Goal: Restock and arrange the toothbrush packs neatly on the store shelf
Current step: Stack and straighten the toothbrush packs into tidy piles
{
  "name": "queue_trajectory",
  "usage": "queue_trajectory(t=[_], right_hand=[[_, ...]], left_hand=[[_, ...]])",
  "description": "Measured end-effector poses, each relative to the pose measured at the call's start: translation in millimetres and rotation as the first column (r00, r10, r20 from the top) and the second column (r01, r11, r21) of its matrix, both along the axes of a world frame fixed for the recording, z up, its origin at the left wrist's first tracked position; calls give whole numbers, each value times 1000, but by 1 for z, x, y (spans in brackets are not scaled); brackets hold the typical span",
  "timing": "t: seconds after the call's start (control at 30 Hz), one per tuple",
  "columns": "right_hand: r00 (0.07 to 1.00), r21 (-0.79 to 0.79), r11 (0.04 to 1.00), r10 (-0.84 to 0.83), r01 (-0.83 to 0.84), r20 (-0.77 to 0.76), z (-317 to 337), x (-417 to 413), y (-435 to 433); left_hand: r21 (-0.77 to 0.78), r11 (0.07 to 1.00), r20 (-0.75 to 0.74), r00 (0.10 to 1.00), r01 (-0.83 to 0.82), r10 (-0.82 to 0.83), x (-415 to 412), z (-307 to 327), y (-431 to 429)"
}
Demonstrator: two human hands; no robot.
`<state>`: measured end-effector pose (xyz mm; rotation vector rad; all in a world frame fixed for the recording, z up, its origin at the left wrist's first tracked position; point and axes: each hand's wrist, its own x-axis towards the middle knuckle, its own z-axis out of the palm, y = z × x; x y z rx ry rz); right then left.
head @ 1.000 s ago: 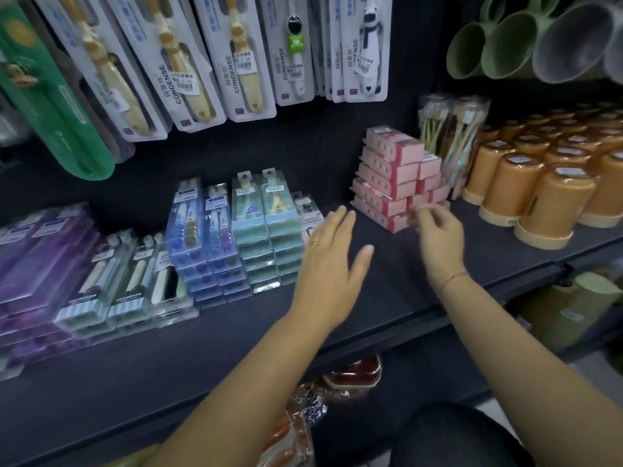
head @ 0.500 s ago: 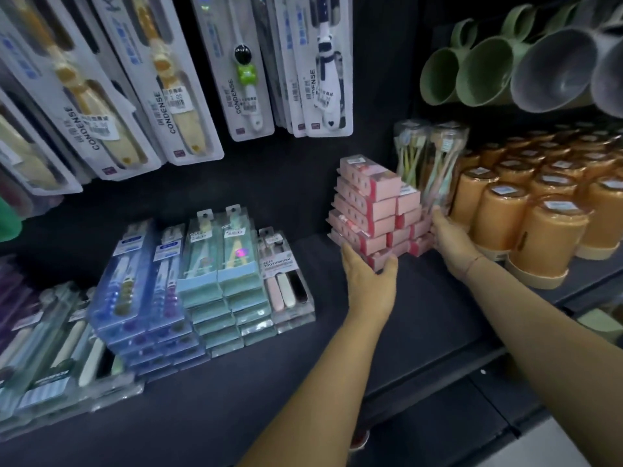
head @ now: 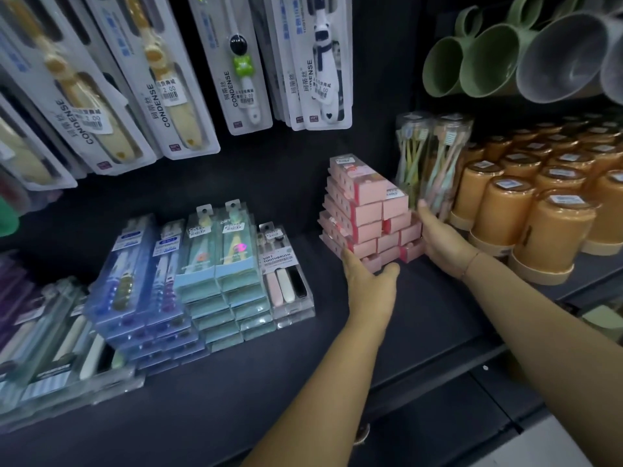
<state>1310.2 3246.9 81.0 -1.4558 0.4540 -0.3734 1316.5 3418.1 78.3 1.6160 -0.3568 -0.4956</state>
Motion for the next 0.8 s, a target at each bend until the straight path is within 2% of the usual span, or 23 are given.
queue_trajectory(t=[0.17, 0.3, 0.4, 0.47, 0.53, 0.6, 0.67, 0.73, 0.8], right_hand=[[998, -45, 998, 29, -32, -57, -14, -18, 27], [997, -33, 998, 53, -54, -54, -16, -30, 53], [995, -31, 997, 66, -68, -73, -14, -34, 70], [994, -26, 997, 64, -66, -89, -12, -33, 80], [995, -12, 998, 64, -65, -82, -9, -32, 89], [996, 2, 999, 50, -50, -69, -6, -31, 97], [998, 15, 1000, 25, -24, -63, -5, -30, 102], [999, 42, 999, 33, -31, -43, -2, -32, 103], [995, 92, 991, 97, -97, 7, 0, -36, 97]], left_hand=[[-48, 999, -26, 999, -21, 20, -12, -2, 41], [-140, 986, -110, 991, -90, 75, -34, -2, 67], [-115, 988, -97, 991, -101, 90, -57, -2, 84], [-18, 995, 22, 995, -97, 97, -68, 0, 97], [67, 992, 245, 966, -108, 88, -71, -2, 111], [163, 981, 457, 889, -105, 19, -65, -4, 122], [375, 922, 606, 778, -93, -168, -55, -9, 128], [529, 845, 660, 665, -80, -350, -47, -14, 131], [602, 795, 652, 618, -70, -440, -41, -16, 132]])
